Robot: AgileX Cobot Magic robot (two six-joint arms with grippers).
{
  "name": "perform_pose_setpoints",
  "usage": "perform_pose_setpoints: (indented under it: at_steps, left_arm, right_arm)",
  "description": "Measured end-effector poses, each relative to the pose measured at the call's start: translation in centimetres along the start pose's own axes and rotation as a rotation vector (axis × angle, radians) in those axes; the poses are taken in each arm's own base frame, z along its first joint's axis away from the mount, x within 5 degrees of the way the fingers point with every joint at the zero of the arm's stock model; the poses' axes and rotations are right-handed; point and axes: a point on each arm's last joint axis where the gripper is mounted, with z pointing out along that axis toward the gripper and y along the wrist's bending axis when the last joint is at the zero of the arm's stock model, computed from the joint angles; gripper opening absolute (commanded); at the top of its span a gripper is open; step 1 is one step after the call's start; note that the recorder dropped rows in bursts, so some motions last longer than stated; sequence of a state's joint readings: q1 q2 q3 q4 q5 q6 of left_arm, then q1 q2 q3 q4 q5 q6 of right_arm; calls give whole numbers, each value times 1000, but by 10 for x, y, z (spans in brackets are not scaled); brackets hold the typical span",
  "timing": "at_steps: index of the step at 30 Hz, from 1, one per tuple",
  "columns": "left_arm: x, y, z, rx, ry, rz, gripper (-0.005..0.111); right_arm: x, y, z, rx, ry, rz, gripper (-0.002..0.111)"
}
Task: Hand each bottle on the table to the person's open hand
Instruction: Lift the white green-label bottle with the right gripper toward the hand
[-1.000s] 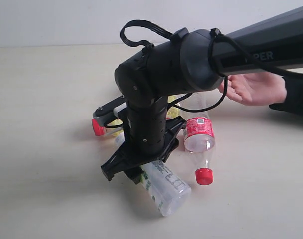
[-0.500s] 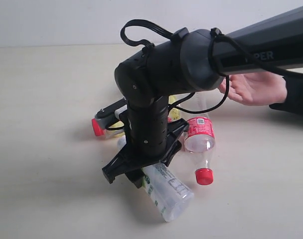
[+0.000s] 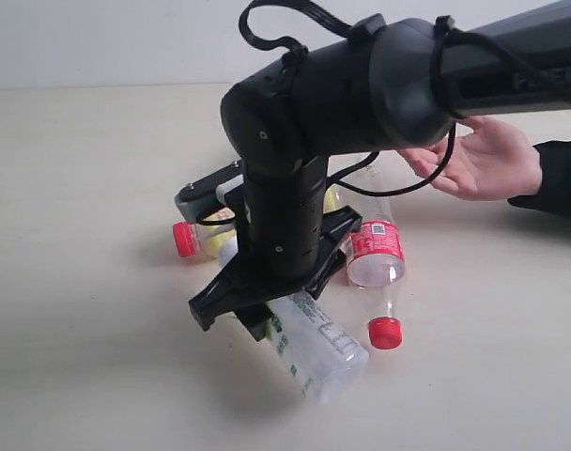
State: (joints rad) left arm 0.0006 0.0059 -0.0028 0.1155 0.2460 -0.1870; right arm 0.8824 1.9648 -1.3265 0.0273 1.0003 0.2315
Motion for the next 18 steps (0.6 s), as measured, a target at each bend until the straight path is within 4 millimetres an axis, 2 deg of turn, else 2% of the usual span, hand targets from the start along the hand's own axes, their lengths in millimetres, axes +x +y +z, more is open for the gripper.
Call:
perform_pose_setpoints:
  at_steps: [8, 13, 15, 18]
  left_arm:
    - [0, 0, 0, 0, 0, 0, 7]
    - [0, 0, 0, 0, 0, 0, 7]
    - [0, 0, 0, 0, 0, 0, 7]
    - [0, 0, 0, 0, 0, 0, 7]
  right_arm:
    - [5, 0, -32, -21, -79, -29, 0]
    - [13, -4, -62, -14, -142, -75, 0]
    - [17, -14, -76, -3, -164, -60, 0]
    - [22, -44, -97, 17, -194, 7, 0]
